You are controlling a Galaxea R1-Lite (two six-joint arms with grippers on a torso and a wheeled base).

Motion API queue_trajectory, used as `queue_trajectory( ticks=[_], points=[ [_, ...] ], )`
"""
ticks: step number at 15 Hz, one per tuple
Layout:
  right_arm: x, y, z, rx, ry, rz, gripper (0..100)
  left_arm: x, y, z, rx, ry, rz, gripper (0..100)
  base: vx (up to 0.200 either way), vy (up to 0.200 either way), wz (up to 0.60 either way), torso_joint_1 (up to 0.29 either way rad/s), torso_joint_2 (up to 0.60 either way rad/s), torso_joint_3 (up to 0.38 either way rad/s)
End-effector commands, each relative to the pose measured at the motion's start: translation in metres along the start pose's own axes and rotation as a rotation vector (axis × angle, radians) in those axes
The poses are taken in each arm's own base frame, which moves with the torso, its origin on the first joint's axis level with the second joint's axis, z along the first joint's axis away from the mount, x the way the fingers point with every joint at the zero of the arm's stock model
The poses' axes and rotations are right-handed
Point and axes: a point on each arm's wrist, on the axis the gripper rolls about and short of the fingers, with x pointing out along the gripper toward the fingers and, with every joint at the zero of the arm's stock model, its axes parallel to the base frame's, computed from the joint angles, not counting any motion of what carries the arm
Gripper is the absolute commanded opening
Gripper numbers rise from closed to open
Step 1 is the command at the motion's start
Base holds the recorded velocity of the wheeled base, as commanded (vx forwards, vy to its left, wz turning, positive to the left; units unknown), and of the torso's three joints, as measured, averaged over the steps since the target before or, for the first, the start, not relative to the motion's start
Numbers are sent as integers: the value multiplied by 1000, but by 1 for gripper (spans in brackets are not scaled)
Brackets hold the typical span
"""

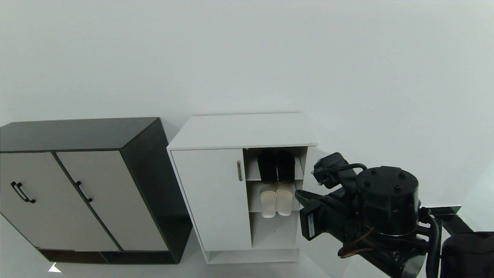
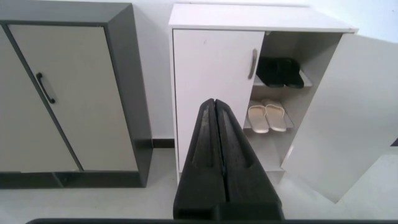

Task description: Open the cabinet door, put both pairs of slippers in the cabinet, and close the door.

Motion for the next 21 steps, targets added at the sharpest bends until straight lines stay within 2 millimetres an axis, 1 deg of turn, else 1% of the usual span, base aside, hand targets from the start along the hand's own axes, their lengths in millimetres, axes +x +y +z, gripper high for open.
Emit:
queue_trajectory(
  ticks=[1,5,7,10,12,13,14,16,17,21],
  points=[
    [1,0,-1,-1,4,-1,0,0,0,0,-1,1,1,0,0,0,0,246,-481,-242],
    [9,-2,-4,9,-16,-12,0,0,0,0,-1,1,1,0,0,0,0,148,-300,-140],
    [13,-7,-6,12,-18,-30,0,0,0,0,-1,1,1,0,0,0,0,0,0,0],
    [23,-20,-11,4,3,-78,0,0,0,0,-1,1,1,0,0,0,0,0,0,0],
    [34,-41,-14,4,10,-127,0,0,0,0,-1,1,1,0,0,0,0,0,0,0],
    [36,-45,-15,5,8,-131,0,0,0,0,-1,1,1,0,0,0,0,0,0,0],
    [42,-61,-16,7,3,-164,0,0,0,0,-1,1,1,0,0,0,0,0,0,0],
    [46,-79,-15,20,7,-185,0,0,0,0,-1,1,1,0,0,0,0,0,0,0],
    [51,-93,-16,31,8,-210,0,0,0,0,-1,1,1,0,0,0,0,0,0,0],
    [59,-143,-19,67,16,-311,0,0,0,0,-1,1,1,0,0,0,0,0,0,0]
  ],
)
